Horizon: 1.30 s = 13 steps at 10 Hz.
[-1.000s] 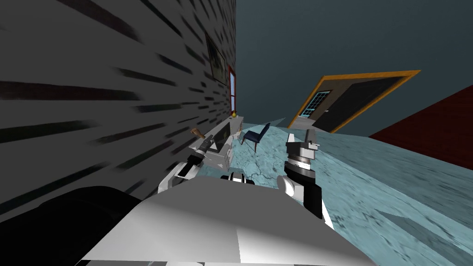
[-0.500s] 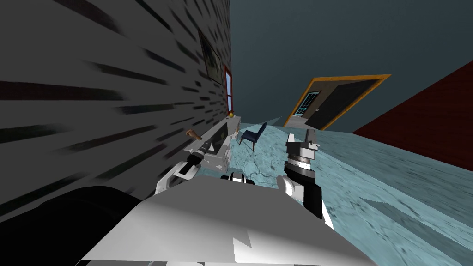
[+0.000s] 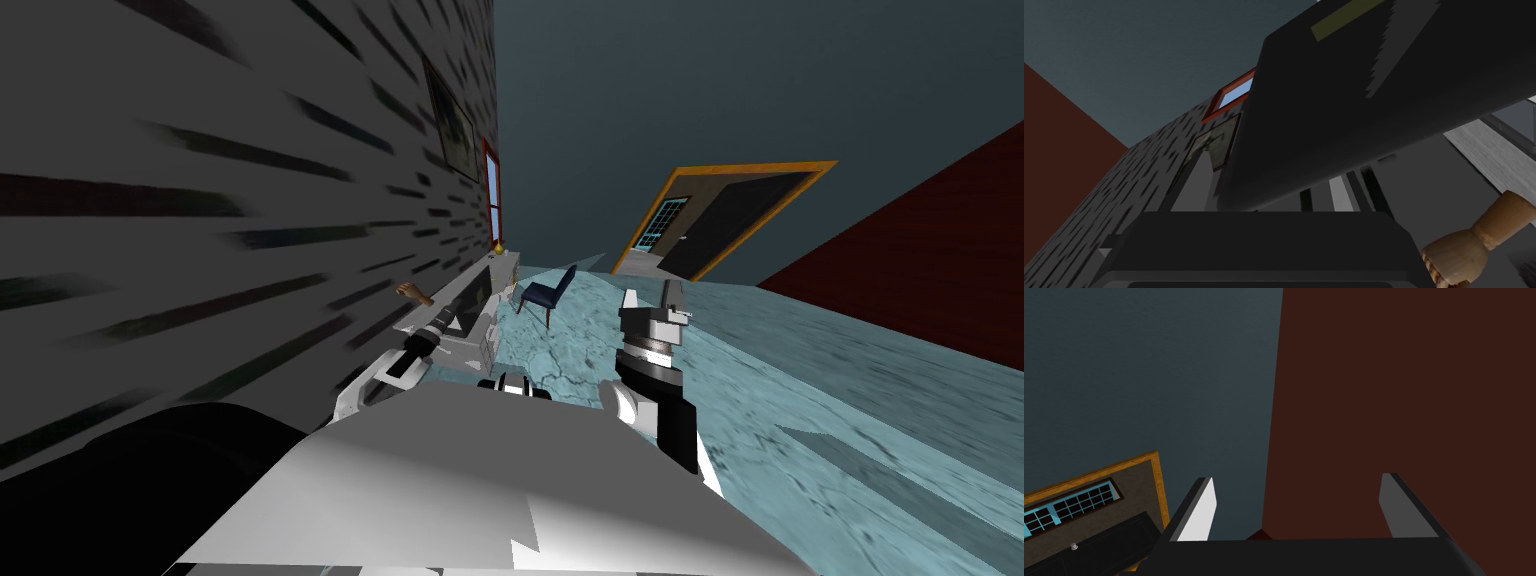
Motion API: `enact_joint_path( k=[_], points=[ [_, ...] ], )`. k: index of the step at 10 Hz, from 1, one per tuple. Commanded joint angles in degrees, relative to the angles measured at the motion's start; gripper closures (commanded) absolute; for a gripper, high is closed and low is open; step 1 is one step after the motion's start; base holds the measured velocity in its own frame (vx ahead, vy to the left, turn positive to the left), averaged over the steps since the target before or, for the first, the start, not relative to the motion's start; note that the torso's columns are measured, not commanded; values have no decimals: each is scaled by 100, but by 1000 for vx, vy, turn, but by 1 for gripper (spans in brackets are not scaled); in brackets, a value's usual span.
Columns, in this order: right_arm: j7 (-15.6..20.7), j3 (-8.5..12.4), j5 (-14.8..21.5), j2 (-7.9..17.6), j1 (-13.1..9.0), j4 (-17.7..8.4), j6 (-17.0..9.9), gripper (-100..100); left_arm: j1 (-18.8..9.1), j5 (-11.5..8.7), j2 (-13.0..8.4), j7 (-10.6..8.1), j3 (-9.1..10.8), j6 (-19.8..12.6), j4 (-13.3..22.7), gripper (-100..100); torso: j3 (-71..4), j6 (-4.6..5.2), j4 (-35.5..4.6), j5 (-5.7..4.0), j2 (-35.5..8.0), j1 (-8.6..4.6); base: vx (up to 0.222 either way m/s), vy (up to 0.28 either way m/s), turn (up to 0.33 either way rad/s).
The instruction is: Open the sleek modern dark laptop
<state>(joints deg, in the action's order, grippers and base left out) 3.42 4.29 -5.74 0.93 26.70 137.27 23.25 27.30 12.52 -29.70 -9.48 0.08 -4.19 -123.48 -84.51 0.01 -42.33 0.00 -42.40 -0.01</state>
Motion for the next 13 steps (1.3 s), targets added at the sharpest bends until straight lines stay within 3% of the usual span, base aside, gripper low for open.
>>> enact_joint_path(
  k=[1,7,8,9,13],
  points=[
    [0,0,0,1,0,0,0,0,-106,-263,175,-245,-48,-6,88,100,3,3,4,27,-3,33,-12,139,-9],
    [0,1,0,2,0,0,0,0,-352,-876,583,-817,-161,-18,292,100,-8,-1,7,7,12,11,-25,141,-13],
    [0,1,0,1,0,-1,0,0,-314,-797,534,-728,-140,-14,279,100,2,-1,-1,5,-2,3,-13,67,-7],
    [0,1,0,1,0,-1,0,0,-368,-965,732,-878,-209,144,514,100,3,-1,-6,-8,-4,-31,-9,97,4],
    [0,1,0,1,0,0,0,0,-479,-1281,1116,-1135,-342,473,955,100,-3,-2,-4,-3,5,-2,-4,125,-11]
  ],
)
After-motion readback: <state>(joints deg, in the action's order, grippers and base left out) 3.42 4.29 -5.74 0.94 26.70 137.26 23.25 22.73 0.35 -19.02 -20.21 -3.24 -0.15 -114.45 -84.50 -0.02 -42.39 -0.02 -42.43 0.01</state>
